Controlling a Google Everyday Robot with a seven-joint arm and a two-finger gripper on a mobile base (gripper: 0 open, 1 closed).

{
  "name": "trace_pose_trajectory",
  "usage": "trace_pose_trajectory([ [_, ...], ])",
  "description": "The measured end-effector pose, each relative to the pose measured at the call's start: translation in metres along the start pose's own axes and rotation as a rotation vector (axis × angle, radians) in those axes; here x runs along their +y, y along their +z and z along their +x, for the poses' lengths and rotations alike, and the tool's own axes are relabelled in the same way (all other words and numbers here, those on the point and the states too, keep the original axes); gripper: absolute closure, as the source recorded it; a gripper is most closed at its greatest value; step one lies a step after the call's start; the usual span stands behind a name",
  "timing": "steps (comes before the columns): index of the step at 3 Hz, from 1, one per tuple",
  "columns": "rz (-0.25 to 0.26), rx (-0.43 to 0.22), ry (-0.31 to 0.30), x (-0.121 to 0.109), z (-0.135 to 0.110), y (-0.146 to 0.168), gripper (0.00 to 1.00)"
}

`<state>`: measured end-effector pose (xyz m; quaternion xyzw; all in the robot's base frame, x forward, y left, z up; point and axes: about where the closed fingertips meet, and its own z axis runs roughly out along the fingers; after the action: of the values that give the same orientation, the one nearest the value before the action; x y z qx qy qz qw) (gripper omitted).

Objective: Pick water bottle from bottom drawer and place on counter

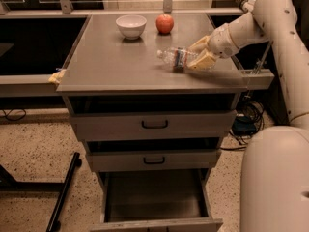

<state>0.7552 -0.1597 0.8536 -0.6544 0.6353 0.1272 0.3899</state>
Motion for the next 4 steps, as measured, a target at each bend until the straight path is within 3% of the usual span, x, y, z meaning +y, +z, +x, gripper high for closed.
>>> trace_pose_trajectory([
  [1,0.000,0.000,0.004,-0.0019,-0.0001,-0.0003,0.84],
  [4,0.000,0.000,0.004,-0.0019,-0.0001,-0.0002,0.12],
])
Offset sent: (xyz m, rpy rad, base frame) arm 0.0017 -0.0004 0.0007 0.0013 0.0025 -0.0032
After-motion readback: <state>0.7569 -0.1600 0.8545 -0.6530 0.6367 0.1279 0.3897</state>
